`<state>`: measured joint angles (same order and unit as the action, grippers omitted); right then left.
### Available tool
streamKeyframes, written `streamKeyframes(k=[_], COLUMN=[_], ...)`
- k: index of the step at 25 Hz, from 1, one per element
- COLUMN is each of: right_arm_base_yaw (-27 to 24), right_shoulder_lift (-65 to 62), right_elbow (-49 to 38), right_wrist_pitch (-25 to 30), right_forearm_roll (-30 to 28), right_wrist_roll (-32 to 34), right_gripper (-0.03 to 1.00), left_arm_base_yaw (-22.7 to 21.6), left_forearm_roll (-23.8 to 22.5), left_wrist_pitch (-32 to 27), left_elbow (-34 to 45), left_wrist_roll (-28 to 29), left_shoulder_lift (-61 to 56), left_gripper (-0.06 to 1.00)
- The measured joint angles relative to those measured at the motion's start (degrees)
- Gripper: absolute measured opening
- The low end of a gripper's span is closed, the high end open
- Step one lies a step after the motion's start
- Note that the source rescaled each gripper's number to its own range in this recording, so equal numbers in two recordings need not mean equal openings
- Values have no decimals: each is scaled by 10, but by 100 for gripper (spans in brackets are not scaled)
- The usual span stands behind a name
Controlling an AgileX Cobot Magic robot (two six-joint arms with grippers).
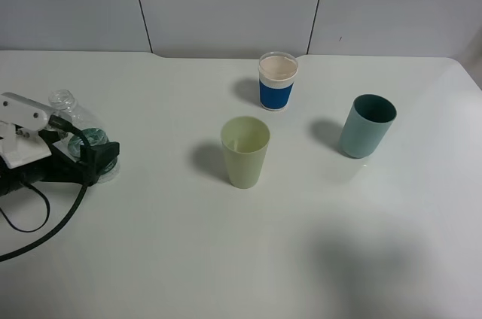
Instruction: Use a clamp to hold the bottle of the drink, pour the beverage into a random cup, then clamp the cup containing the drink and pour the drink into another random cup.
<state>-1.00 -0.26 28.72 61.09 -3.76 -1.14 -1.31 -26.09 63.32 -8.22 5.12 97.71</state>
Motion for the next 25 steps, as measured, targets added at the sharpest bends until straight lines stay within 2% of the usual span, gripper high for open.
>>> streamKeyframes(k=[2,6,9,12,13,16,20,21,22,23,24,25], right_arm_base_yaw=[0,0,0,0,0,0,0,0,0,0,0,0], right_shoulder_lift=[0,0,0,0,0,0,0,0,0,0,0,0], right_elbow=[0,0,0,0,0,0,0,0,0,0,0,0], right_wrist_pitch=[0,0,0,0,0,0,0,0,0,0,0,0], right_forearm_roll=[0,0,0,0,0,0,0,0,0,0,0,0], right_wrist_roll=[0,0,0,0,0,0,0,0,0,0,0,0], right_gripper=[100,100,100,100,100,100,100,100,100,100,100,100], left_arm_base_yaw=[0,0,0,0,0,0,0,0,0,0,0,0], left_forearm_roll=[5,34,53,67,67,101,120,120,127,128,128,129], left_wrist_pitch=[-8,-55,-103,-169,-169,-253,-318,-318,-405,-459,-459,-544], left_elbow=[10,63,78,73,73,48,18,18,-29,-63,-63,-108], left_wrist_roll=[3,13,49,72,72,93,99,99,101,101,101,85], left_shoulder_lift=[-23,-148,-233,-304,-304,-379,-430,-430,-486,-518,-518,-553], left_gripper=[99,100,100,100,100,100,100,100,100,100,100,100])
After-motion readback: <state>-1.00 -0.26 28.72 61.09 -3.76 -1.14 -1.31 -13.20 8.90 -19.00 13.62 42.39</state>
